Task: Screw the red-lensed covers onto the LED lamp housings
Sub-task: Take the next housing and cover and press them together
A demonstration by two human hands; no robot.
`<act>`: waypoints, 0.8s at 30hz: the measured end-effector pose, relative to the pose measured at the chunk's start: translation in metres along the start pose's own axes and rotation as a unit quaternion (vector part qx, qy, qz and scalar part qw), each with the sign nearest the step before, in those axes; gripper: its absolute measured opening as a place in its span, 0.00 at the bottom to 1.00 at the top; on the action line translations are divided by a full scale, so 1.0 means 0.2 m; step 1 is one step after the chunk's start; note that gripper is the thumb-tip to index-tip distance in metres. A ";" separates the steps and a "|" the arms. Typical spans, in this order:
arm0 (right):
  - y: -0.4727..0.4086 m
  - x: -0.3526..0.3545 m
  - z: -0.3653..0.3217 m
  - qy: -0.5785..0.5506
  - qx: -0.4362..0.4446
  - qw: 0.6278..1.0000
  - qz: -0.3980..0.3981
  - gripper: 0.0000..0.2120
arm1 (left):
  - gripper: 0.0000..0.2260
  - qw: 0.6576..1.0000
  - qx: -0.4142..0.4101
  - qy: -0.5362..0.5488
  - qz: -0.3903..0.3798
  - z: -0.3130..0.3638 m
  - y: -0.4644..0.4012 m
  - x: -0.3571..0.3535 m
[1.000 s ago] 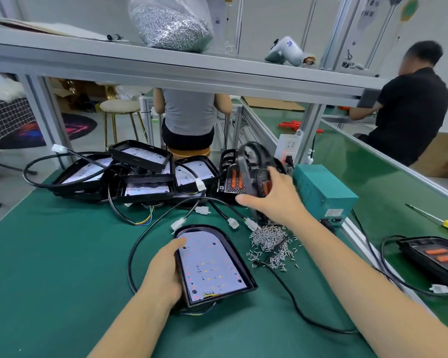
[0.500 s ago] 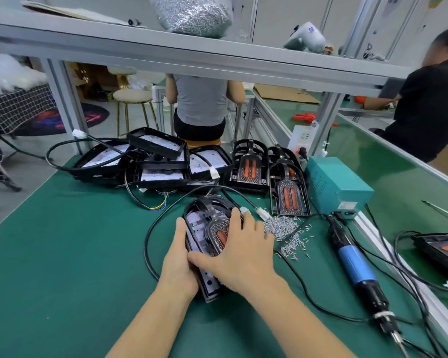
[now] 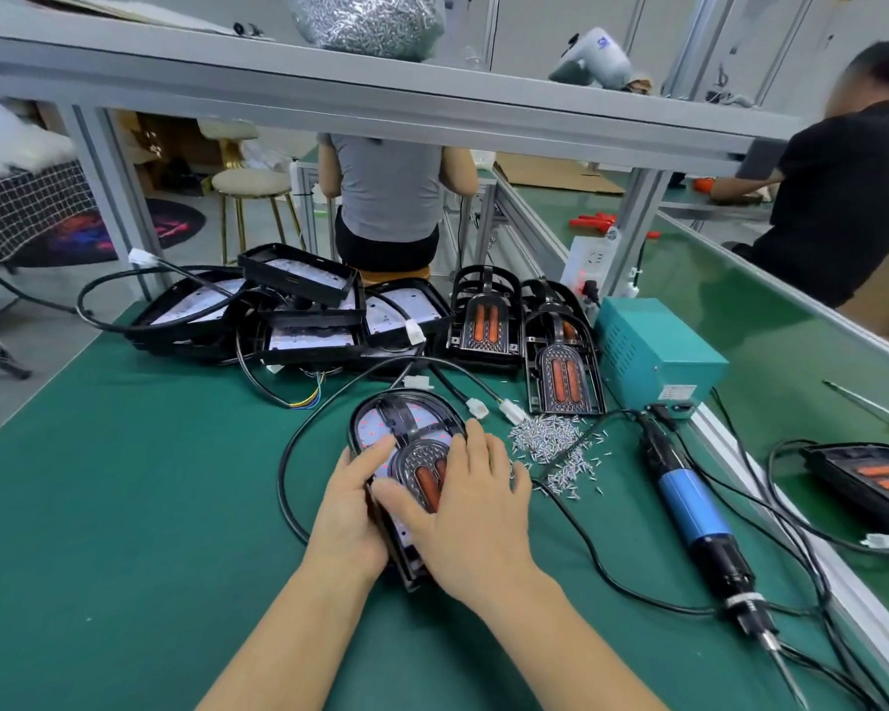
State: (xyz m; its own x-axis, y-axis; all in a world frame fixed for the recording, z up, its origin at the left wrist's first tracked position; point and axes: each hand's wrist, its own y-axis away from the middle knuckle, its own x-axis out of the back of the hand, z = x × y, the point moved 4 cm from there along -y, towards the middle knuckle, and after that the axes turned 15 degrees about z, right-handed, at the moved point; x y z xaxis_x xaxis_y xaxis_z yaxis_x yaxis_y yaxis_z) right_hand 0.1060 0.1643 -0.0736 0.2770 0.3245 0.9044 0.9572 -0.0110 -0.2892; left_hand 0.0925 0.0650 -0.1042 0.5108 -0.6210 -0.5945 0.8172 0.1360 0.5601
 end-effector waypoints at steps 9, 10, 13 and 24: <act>-0.12 0.04 0.22 -0.225 -0.048 0.973 -0.010 0.19 | 0.27 0.998 0.049 -0.023 0.014 0.00 -0.04 0.06; -0.13 0.04 0.22 -0.225 -0.043 0.973 -0.008 0.19 | 0.24 0.998 0.033 -0.045 0.024 0.02 -0.05 0.05; -0.15 0.03 0.19 -0.226 -0.014 0.974 -0.013 0.16 | 0.17 0.985 -0.065 -0.122 0.104 0.10 -0.11 0.08; -0.20 0.27 0.59 -0.014 -0.077 0.993 0.086 0.18 | 0.25 0.827 -0.347 -0.362 0.253 0.20 -0.12 0.15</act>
State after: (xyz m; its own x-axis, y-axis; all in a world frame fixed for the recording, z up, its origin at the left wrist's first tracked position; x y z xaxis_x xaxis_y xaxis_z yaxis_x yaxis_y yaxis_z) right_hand 0.0737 0.2948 -0.0498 0.4369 0.3320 0.8360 0.8981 -0.2124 -0.3851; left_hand 0.0772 0.0113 -0.1127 0.7459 -0.6141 0.2578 0.6324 0.7745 0.0152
